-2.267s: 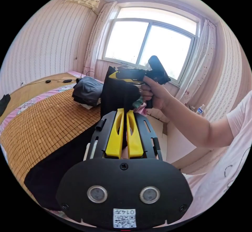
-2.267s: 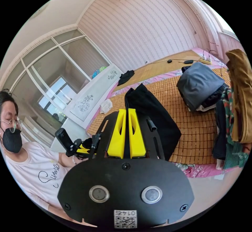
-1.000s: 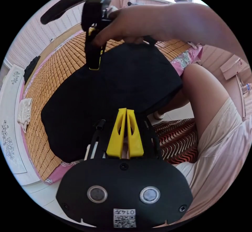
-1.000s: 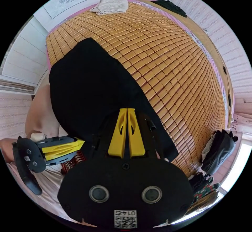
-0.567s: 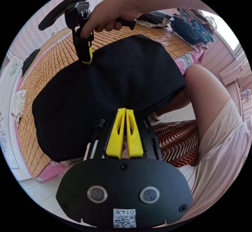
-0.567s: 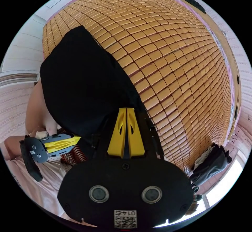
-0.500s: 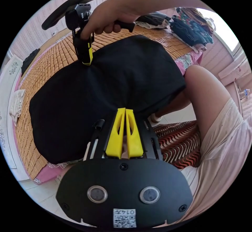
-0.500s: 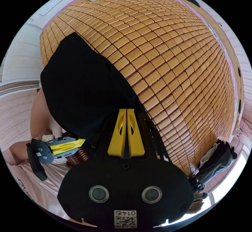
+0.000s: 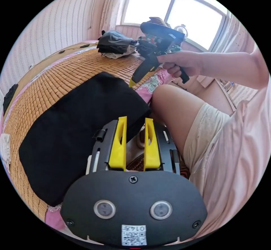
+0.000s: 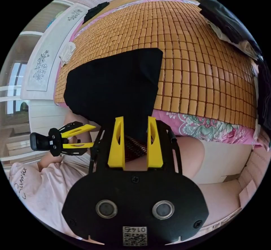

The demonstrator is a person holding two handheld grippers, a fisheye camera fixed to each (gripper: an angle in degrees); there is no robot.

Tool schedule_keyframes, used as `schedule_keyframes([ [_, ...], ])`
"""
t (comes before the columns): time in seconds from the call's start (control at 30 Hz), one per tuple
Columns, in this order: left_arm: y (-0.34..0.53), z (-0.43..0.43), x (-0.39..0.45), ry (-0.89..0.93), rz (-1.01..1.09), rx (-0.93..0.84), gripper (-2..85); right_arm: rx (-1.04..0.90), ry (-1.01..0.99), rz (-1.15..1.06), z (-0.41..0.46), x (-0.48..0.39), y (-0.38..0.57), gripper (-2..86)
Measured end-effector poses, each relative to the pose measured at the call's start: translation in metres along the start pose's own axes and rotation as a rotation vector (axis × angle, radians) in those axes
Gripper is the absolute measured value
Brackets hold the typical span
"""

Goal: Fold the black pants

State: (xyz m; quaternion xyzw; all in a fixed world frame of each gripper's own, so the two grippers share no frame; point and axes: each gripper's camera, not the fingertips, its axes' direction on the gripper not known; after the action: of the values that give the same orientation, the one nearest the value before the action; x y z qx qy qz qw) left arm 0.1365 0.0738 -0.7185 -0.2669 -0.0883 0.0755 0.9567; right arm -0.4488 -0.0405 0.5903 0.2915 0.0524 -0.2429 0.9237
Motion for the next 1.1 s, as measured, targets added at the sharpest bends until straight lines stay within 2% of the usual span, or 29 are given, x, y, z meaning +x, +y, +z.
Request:
schedule_keyframes([
  [0.13, -0.023, 0.014, 0.046, -0.015, 0.1, -0.056, 11.9, -0.116, -0.054, 0.072, 0.019, 0.041, 0.015, 12.8],
  [0.2, -0.031, 0.018, 0.061, -0.035, 0.122, -0.075, 12.3, -0.144, -0.088, 0.068, 0.02, 0.053, 0.016, 7.6],
  [0.27, -0.04, 0.025, 0.076, -0.062, 0.148, -0.091, 13.4, -0.129, -0.143, 0.032, 0.005, 0.065, 0.021, 3.0],
  [0.4, -0.055, 0.038, 0.088, -0.093, 0.133, -0.147, 15.1, -0.069, -0.283, -0.055, -0.042, 0.08, 0.035, 1.3],
  [0.47, -0.064, 0.044, 0.096, -0.132, 0.132, -0.164, 13.9, -0.018, -0.47, -0.103, -0.073, 0.095, 0.043, 1.1],
  [0.57, -0.075, 0.046, 0.1, -0.187, 0.089, -0.187, 5.6, 0.028, -0.54, -0.166, -0.103, 0.114, 0.051, 1.2],
  [0.67, -0.078, 0.043, 0.102, -0.219, 0.092, -0.24, 2.1, 0.224, -0.488, -0.027, -0.13, 0.169, 0.06, 2.7],
  [0.73, -0.075, 0.037, 0.102, -0.209, 0.094, -0.236, 1.5, 0.308, -0.505, 0.097, -0.134, 0.208, 0.061, 7.1],
  [0.8, -0.069, 0.027, 0.103, -0.205, 0.087, -0.206, 1.0, 0.311, -0.572, 0.183, -0.125, 0.235, 0.055, 12.9],
  [0.87, -0.062, 0.014, 0.106, -0.204, 0.088, -0.174, 0.7, 0.271, -0.668, 0.21, -0.106, 0.247, 0.039, 14.6],
  [0.9, -0.061, 0.011, 0.107, -0.204, 0.09, -0.167, 0.6, 0.253, -0.678, 0.215, -0.101, 0.248, 0.035, 14.4],
  [0.97, -0.056, 0.0, 0.111, -0.207, 0.104, -0.151, 0.2, 0.222, -0.748, 0.261, -0.09, 0.258, 0.023, 6.2],
  [1.1, -0.047, -0.015, 0.118, -0.211, 0.164, -0.132, -0.4, 0.275, -0.799, 0.256, -0.11, 0.278, 0.027, 1.8],
])
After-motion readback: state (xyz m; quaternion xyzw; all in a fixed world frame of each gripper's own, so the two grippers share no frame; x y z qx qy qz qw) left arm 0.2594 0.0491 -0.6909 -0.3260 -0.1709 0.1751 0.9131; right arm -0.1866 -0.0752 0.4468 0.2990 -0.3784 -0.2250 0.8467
